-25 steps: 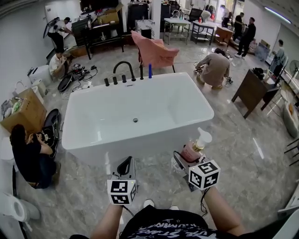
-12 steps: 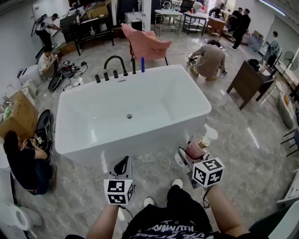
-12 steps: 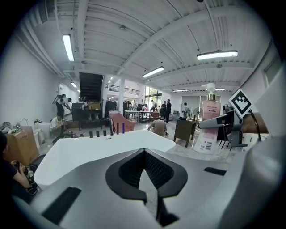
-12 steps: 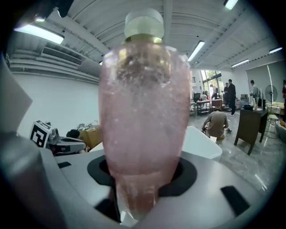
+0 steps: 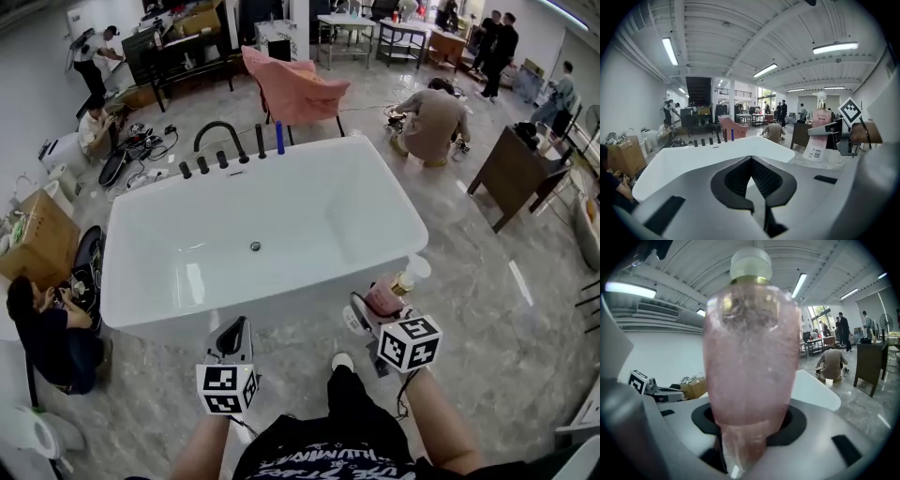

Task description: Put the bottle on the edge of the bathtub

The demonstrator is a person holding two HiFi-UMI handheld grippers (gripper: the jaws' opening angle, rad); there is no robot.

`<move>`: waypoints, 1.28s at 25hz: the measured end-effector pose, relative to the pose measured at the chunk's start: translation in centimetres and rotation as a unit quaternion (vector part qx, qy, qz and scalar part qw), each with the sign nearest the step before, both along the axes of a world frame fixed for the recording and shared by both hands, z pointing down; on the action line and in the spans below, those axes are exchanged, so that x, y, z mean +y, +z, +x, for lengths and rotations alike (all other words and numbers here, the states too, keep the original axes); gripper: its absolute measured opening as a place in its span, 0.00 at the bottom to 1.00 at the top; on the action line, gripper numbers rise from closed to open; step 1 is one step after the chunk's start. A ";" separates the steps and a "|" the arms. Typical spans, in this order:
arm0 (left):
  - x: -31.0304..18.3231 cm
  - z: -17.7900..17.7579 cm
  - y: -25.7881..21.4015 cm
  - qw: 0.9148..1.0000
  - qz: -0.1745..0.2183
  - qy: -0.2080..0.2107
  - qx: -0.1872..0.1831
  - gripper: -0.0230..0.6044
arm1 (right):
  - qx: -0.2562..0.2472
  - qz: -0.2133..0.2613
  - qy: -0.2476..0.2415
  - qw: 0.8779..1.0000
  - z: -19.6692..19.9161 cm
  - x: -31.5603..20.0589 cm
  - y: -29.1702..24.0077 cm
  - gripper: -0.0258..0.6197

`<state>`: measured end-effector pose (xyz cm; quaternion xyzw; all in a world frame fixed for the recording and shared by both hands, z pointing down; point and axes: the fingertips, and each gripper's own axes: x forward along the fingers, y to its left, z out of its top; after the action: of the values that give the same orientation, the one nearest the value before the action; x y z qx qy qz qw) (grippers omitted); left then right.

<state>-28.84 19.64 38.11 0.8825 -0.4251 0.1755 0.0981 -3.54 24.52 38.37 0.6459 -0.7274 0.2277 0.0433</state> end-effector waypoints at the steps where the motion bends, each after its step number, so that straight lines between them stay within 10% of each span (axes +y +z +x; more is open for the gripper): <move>1: -1.0 1.6 0.1 1.000 -0.001 -0.005 -0.002 0.06 | -0.003 0.000 -0.003 1.000 1.6 -1.2 0.1 0.39; 13: -9.8 16.8 -0.5 0.999 0.020 -0.028 -0.014 0.06 | 0.006 -0.008 -0.052 0.999 16.1 -11.2 2.1 0.39; 32: -26.7 24.4 2.2 0.999 0.010 -0.049 0.000 0.06 | 0.006 -0.039 -0.063 0.997 22.2 -27.5 6.6 0.39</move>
<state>-4.42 -7.03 40.31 0.8616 -0.4694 0.1665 0.0977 18.70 -2.98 44.93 0.5980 -0.7571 0.2483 0.0872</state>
